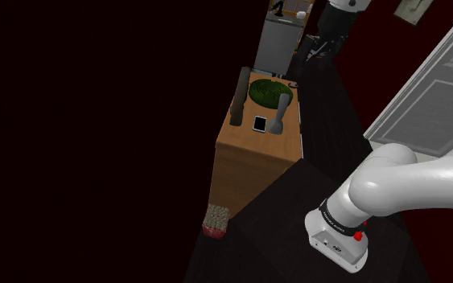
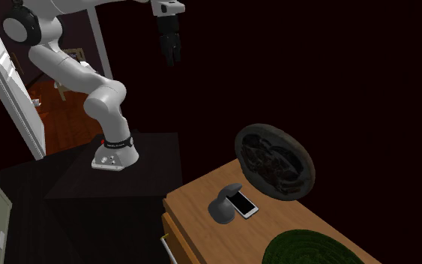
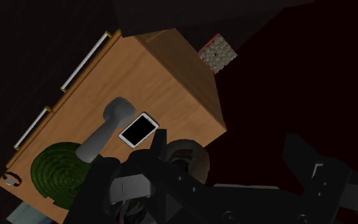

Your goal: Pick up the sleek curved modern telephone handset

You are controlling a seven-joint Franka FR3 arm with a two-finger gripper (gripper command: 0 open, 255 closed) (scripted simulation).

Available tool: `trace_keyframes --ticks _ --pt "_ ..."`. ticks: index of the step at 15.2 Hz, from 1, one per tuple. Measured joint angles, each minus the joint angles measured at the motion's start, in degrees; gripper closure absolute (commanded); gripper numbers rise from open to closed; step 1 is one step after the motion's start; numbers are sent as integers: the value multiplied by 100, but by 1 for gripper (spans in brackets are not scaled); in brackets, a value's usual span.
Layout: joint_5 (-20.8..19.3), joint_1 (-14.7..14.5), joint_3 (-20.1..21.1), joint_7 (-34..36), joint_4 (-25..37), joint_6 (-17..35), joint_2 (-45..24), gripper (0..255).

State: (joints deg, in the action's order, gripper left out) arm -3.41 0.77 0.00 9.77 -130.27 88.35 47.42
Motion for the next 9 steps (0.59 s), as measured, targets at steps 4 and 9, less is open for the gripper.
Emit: trace_keyframes --ticks 4,9 --pt "-65 113 -35 138 -104 325 -283 0" --pt "-237 391 -172 424 -115 1007 -1084 0"
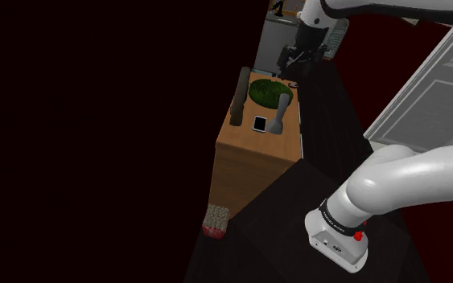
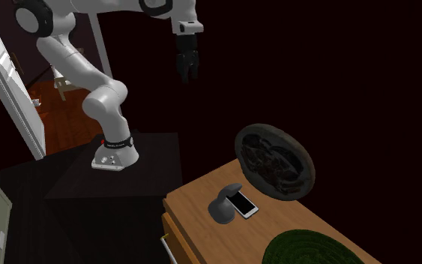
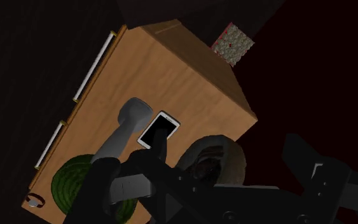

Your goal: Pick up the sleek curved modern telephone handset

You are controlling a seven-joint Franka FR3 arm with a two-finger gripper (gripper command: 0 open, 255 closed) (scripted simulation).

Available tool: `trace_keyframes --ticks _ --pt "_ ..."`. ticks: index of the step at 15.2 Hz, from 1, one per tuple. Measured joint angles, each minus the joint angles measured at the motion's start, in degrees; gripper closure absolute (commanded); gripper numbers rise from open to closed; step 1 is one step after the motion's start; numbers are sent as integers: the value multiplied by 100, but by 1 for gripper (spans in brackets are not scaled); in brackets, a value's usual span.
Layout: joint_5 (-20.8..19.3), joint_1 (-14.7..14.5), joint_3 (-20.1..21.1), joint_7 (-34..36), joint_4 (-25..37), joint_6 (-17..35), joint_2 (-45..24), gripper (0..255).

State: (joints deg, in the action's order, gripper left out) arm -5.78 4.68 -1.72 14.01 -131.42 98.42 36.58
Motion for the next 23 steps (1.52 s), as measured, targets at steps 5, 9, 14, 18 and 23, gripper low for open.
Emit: trace_keyframes --ticks 5,9,14,18,23 --pt "-167 275 -160 292 75 592 -792 0" --pt "-279 474 -288 552 220 1039 -1482 0" --pt "-382 716 -489 833 538 1530 -2413 0" --pt "-432 906 -672 1020 839 1830 -3108 0" --pt "-410 1118 -884 1258 1350 2130 -4044 0"
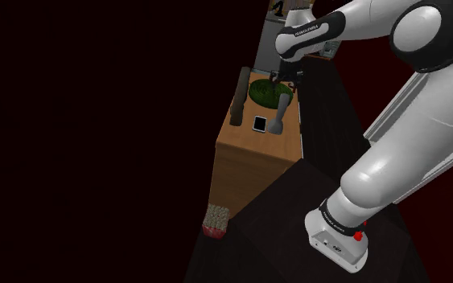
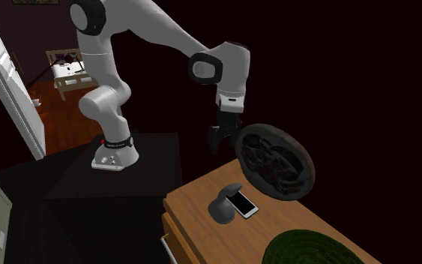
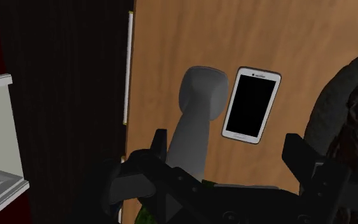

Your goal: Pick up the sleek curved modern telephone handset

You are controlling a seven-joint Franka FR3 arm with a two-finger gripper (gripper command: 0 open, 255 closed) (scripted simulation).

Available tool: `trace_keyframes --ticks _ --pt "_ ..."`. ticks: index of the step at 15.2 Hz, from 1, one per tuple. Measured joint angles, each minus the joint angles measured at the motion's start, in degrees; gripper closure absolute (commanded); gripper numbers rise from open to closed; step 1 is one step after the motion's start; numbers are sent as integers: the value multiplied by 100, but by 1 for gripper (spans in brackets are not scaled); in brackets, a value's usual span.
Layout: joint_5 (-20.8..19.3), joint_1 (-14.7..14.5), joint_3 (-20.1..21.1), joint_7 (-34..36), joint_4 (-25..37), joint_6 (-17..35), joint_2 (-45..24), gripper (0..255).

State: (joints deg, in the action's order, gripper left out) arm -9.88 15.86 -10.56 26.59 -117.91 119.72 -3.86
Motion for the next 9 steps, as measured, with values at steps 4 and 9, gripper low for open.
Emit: trace_keyframes --ticks 4,9 --pt "83 185 -163 151 501 143 -742 0" --pt "164 334 -270 269 817 323 -1317 0"
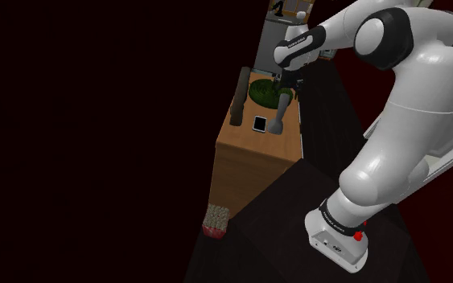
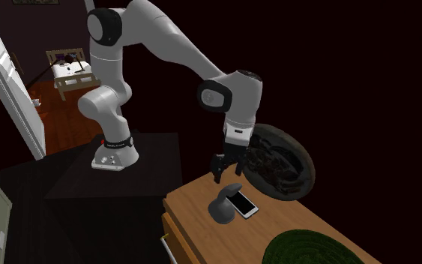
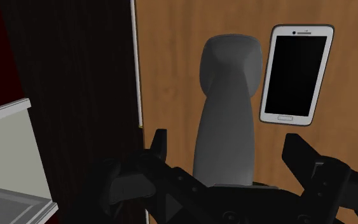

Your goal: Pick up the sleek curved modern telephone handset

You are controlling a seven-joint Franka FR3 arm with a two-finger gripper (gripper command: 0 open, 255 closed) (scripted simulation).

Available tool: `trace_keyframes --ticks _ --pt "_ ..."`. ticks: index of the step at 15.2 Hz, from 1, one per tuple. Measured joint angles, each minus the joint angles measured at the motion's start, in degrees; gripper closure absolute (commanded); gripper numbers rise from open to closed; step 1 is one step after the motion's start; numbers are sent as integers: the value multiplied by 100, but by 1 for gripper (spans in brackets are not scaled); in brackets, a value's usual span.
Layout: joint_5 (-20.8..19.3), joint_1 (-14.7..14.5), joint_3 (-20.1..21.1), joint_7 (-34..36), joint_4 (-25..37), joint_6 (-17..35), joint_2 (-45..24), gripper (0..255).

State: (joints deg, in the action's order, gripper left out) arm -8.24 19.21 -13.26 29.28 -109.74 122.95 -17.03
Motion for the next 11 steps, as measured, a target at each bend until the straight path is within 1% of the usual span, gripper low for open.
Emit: trace_keyframes --ticks 6,7,11 --pt "28 28 8 35 -103 360 -266 0" --pt "29 29 9 39 -114 384 -279 255" --pt "30 29 10 42 -115 405 -290 255"
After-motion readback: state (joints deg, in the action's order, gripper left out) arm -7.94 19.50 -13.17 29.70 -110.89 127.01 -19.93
